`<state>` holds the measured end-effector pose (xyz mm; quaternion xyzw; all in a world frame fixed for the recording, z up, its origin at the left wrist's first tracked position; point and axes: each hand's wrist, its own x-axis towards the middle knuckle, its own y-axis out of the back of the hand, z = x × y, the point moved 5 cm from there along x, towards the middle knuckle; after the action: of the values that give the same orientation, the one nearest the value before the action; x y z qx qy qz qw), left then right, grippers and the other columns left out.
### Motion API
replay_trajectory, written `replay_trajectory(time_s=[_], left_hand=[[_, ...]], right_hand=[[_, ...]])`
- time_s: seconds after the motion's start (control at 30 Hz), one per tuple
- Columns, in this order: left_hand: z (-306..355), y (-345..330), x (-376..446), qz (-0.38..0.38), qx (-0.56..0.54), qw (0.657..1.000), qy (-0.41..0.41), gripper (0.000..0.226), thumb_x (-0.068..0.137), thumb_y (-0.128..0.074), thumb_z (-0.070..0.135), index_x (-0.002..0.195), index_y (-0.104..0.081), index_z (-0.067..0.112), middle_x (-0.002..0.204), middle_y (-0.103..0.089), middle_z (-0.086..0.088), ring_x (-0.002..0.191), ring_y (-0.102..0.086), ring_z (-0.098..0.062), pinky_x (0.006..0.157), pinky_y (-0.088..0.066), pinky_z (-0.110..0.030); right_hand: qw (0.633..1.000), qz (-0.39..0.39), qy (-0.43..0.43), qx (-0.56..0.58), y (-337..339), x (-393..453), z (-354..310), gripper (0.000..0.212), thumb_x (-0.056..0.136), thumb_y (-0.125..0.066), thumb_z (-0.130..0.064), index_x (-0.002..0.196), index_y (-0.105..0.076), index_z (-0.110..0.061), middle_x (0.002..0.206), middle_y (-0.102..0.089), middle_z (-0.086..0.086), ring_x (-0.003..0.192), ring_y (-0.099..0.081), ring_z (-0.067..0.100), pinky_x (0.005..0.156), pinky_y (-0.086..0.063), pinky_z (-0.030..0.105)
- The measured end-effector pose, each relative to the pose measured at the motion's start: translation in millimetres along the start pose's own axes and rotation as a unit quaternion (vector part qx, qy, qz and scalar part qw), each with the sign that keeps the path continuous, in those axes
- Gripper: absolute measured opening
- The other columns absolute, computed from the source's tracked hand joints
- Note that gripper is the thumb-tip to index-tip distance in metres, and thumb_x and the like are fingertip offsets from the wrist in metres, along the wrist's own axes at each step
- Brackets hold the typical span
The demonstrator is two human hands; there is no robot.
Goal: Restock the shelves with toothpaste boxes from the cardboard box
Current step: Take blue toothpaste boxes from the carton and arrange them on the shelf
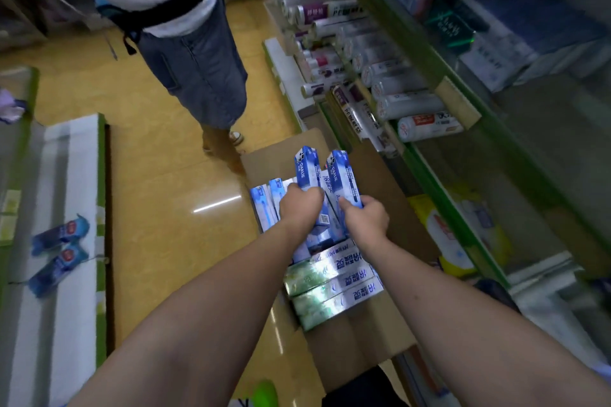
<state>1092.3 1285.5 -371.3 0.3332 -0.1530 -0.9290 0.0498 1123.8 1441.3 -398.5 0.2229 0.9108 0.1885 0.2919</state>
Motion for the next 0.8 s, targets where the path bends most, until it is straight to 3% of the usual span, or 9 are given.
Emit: replay_trajectory(time_s=[0.07,0.13,0.17,0.3,0.4,0.47,0.57,0.7,0.8], left_hand=[[7.5,11.8,-17.8,-0.018,-0.006,1.000,-0.013,0.030,0.083,-0.053,0.023,0.112,-0.058,0.017,0.104,-0.062,-0.007,0.093,-0.061,-0.029,0.051,-0.058,-0.033],[15.2,25.9,-38.3,-0.026,-0.012,0.999,-0.029,0.039,0.075,-0.053,0.029,0.111,-0.060,0.015,0.105,-0.063,-0.011,0.099,-0.061,-0.037,0.081,-0.059,-0.047],[17.5,30.8,-47.0,-0.032,-0.014,0.999,-0.036,0.046,0.068,-0.052,0.031,0.109,-0.064,0.013,0.104,-0.065,-0.013,0.100,-0.062,-0.039,0.088,-0.055,-0.051],[22.6,37.5,-86.6,-0.085,-0.024,0.992,-0.085,0.031,0.057,-0.052,0.033,0.075,-0.064,0.011,0.074,-0.061,-0.011,0.078,-0.060,-0.038,0.073,-0.053,-0.049],[24.6,29.8,-120.3,-0.120,-0.029,0.983,-0.137,0.049,0.060,-0.060,0.049,0.093,-0.070,0.013,0.086,-0.070,-0.011,0.084,-0.068,-0.034,0.081,-0.057,-0.049],[30.0,28.3,-157.1,-0.138,-0.017,0.976,-0.168,0.060,0.063,-0.063,0.055,0.106,-0.068,0.013,0.097,-0.072,-0.010,0.090,-0.069,-0.032,0.086,-0.058,-0.047],[29.8,21.5,-206.3,-0.167,-0.009,0.966,-0.198,0.051,0.077,-0.067,0.049,0.110,-0.062,0.011,0.104,-0.068,-0.009,0.095,-0.066,-0.032,0.088,-0.055,-0.042],[28.1,-5.2,-260.9,-0.199,-0.006,0.952,-0.234,0.047,0.083,-0.068,0.047,0.115,-0.063,0.013,0.110,-0.068,-0.009,0.099,-0.065,-0.031,0.092,-0.054,-0.042],[23.6,-35.7,-309.5,-0.243,0.003,0.937,-0.250,0.037,0.090,-0.066,0.042,0.115,-0.063,0.015,0.107,-0.066,-0.006,0.096,-0.064,-0.028,0.087,-0.052,-0.036]], right_hand=[[1.000,0.017,0.011,0.011,6.4,-22.2,-9.6,0.037,0.077,-0.070,-0.048,0.096,-0.072,-0.017,0.091,-0.073,0.003,0.089,-0.067,0.027,0.081,-0.057,0.041],[0.998,0.041,0.030,0.025,17.2,-47.0,-20.6,0.028,0.081,-0.071,-0.044,0.088,-0.071,-0.016,0.082,-0.072,0.002,0.081,-0.067,0.025,0.075,-0.057,0.038],[0.997,0.051,0.040,0.032,23.4,-59.6,-24.7,0.025,0.083,-0.071,-0.041,0.086,-0.071,-0.016,0.080,-0.071,0.002,0.077,-0.067,0.023,0.071,-0.056,0.034],[0.990,0.106,0.066,0.067,55.4,-117.7,-32.2,0.024,0.083,-0.071,-0.041,0.084,-0.070,-0.017,0.074,-0.070,0.000,0.065,-0.066,0.018,0.063,-0.053,0.031],[0.980,0.160,0.074,0.095,87.3,-159.8,-28.2,0.025,0.084,-0.070,-0.043,0.084,-0.069,-0.018,0.067,-0.068,-0.003,0.054,-0.064,0.014,0.050,-0.047,0.025],[0.973,0.194,0.084,0.091,110.0,-184.7,-22.5,0.026,0.086,-0.069,-0.043,0.085,-0.069,-0.018,0.067,-0.067,-0.005,0.056,-0.063,0.013,0.052,-0.045,0.025],[0.961,0.252,0.080,0.082,149.2,-224.4,-6.6,0.027,0.084,-0.069,-0.045,0.089,-0.070,-0.018,0.072,-0.069,-0.003,0.068,-0.065,0.018,0.064,-0.051,0.031],[0.938,0.327,0.071,0.087,207.7,-272.7,20.5,0.018,0.088,-0.067,-0.040,0.090,-0.066,-0.021,0.079,-0.064,-0.002,0.075,-0.063,0.019,0.058,-0.043,0.023],[0.916,0.383,0.071,0.099,249.3,-306.8,48.1,0.025,0.088,-0.066,-0.043,0.096,-0.068,-0.020,0.082,-0.067,-0.002,0.081,-0.064,0.023,0.070,-0.048,0.030]])
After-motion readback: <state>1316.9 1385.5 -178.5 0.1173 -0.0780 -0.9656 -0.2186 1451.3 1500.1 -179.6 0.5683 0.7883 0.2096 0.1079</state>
